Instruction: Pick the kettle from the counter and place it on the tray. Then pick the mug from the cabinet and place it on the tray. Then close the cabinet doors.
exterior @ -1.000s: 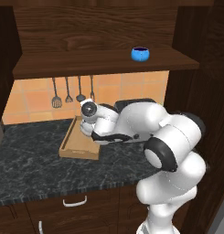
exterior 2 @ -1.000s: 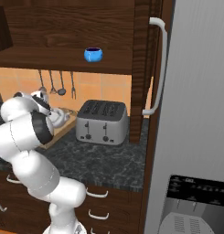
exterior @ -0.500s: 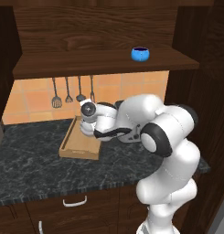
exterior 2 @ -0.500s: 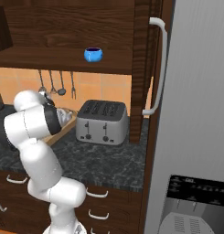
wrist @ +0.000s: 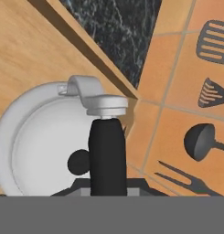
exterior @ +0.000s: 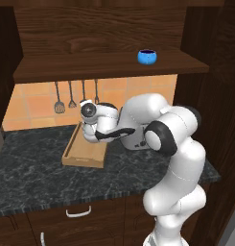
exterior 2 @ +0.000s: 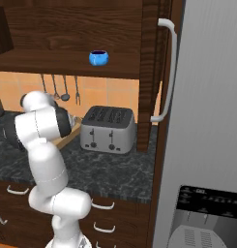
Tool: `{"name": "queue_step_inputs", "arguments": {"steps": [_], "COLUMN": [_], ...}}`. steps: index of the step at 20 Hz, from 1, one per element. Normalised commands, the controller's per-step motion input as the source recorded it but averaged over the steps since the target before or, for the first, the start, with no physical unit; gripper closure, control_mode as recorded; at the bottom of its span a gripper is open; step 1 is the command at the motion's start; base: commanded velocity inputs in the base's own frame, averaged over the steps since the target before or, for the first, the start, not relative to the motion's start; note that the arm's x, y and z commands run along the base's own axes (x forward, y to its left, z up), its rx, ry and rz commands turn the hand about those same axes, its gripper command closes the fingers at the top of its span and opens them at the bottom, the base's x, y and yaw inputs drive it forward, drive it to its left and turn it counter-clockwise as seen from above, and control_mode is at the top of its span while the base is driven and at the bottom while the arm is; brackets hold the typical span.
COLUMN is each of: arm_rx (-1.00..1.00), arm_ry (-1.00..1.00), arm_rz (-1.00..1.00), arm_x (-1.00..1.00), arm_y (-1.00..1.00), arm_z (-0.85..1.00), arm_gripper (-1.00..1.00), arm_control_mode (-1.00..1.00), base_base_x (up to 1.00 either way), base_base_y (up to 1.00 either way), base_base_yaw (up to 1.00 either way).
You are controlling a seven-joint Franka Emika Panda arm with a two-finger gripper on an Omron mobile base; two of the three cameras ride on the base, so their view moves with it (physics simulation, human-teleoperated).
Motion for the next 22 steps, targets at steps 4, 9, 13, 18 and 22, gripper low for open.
{"name": "queue_step_inputs", "arguments": {"steps": [4,9,13,18,22], "arm_rx": [0.00,0.00,0.00,0.00,0.00], "arm_ry": [0.00,0.00,0.00,-0.02,-0.02], "arm_rz": [0.00,0.03,0.12,0.16,0.15], "arm_x": [0.05,0.03,0.00,0.00,0.00], "arm_y": [0.01,0.00,-0.01,-0.04,-0.06], "arm_z": [-0.29,-0.15,-0.16,-0.02,0.00], "arm_gripper": [-1.00,-1.00,-1.00,-1.00,-1.00], "arm_control_mode": [-1.00,-1.00,-1.00,-1.00,-1.00], "base_base_x": [0.00,0.00,0.00,0.00,0.00], "base_base_y": [0.00,0.00,0.00,0.00,0.00], "base_base_yaw": [0.00,0.00,0.00,0.00,0.00]}}
